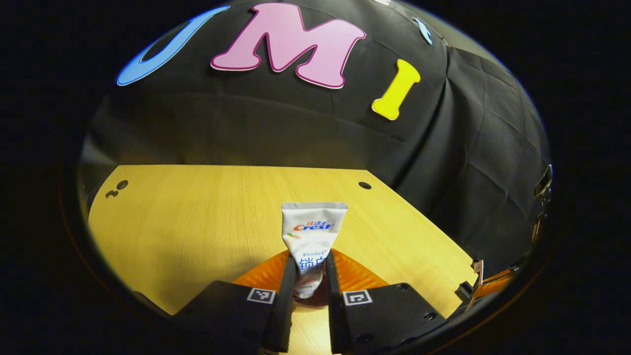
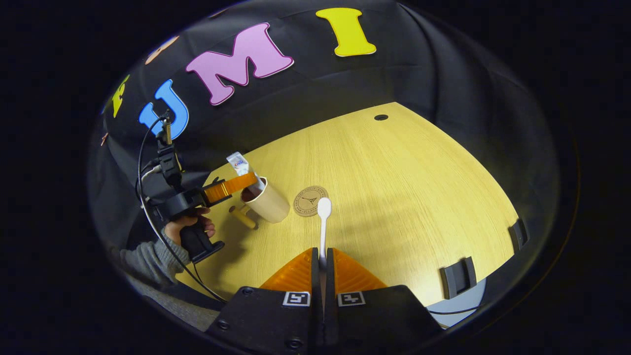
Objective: Put the toothbrush and toothpaste on the desktop into the cup, then pick up the cup and place it on the coaster on the desktop.
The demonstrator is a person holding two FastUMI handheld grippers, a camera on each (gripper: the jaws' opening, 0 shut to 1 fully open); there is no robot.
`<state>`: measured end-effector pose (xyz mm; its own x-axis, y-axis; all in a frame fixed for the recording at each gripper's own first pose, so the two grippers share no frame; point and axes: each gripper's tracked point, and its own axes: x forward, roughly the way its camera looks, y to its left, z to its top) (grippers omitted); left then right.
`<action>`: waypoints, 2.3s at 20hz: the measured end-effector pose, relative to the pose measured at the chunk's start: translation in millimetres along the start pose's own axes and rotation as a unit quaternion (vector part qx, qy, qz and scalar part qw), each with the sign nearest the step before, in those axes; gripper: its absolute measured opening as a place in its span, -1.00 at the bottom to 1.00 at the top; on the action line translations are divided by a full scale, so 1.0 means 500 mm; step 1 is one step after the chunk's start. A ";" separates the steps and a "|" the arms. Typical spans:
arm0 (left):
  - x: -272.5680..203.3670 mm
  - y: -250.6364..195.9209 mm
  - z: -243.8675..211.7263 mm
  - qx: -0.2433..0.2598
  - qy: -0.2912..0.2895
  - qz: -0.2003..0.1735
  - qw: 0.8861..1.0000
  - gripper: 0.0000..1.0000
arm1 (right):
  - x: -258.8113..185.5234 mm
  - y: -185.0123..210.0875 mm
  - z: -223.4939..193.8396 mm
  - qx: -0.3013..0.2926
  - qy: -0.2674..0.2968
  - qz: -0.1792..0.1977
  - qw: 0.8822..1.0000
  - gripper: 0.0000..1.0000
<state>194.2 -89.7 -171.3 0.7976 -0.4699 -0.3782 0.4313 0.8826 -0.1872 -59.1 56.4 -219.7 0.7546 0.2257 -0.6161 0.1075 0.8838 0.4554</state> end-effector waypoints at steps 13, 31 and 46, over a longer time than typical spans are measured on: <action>-0.186 0.014 0.051 -0.012 -0.034 0.050 0.998 0.36 | 0.073 0.173 0.192 0.032 -0.083 0.117 0.989 -0.89; -0.397 0.010 -0.081 -0.079 0.010 0.120 0.990 0.37 | 0.368 0.296 0.344 0.053 -0.151 0.185 0.970 -0.90; -0.404 -0.021 -0.106 -0.065 0.014 0.113 0.991 0.39 | 0.382 0.279 0.225 -0.021 -0.146 0.175 0.974 -0.76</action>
<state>6.3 -3.2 -140.8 0.8543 -0.2616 -0.4492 0.1836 0.9603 -0.2103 172.8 176.4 -201.4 0.8927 0.3949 -0.2172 -0.2107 0.7916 0.5735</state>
